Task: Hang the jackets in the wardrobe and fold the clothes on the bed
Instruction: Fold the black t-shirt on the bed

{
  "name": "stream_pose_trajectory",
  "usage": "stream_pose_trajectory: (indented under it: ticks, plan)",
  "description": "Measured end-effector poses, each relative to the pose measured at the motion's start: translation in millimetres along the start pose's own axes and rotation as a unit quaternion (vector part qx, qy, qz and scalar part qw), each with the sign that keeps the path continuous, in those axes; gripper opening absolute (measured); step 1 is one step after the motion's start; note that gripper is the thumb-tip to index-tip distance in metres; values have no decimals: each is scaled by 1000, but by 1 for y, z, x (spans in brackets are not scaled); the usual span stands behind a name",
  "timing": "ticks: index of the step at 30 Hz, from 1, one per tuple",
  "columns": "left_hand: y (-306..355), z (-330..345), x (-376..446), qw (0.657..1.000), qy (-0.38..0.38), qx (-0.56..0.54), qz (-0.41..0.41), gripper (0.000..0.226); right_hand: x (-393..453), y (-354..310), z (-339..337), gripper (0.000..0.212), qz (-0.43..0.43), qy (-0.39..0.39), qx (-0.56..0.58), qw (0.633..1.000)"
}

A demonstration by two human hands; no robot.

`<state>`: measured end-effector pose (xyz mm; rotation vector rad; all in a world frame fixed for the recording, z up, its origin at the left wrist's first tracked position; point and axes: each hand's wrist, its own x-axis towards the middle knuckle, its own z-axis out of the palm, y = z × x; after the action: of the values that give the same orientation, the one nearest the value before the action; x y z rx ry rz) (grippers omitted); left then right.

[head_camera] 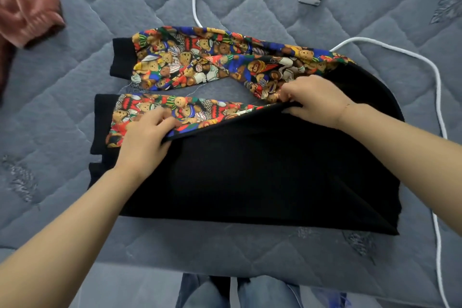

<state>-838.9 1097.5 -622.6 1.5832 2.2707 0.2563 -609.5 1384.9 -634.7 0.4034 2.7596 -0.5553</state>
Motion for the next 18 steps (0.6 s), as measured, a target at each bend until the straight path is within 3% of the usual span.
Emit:
stream_pose_trajectory:
  ticks: [3, 6, 8, 11, 13, 15, 17, 18]
  plan:
    - [3, -11, -23, 997, 16, 18, 70, 48, -41, -14, 4, 14, -22, 146, -18, 989]
    - [11, 0, -50, 996, -45, 51, 64, 64, -83, -41, 23, 7, 7, 202, -46, 978]
    - [15, 18, -64, 981, -159, 113, 1, 69, -96, -52, 44, 7, 52, 127, -33, 990]
    - [15, 37, -72, 952, -265, 127, -82, 76, -111, -62, 66, 55, 138, -56, 52, 987]
    - [25, 37, -61, 960, -234, 9, -155, 63, -115, -65, 70, 65, 164, -74, 126, 976]
    - [43, 29, -39, 954, -140, -154, -218, 42, -119, -66, 66, 56, 176, -24, 178, 968]
    - [66, 18, -8, 902, -65, -314, -290, 31, -120, -63, 53, 41, 193, 73, 195, 959]
    - [77, 14, 11, 844, -52, -410, -343, 28, -118, -59, 45, 36, 206, 124, 192, 952]
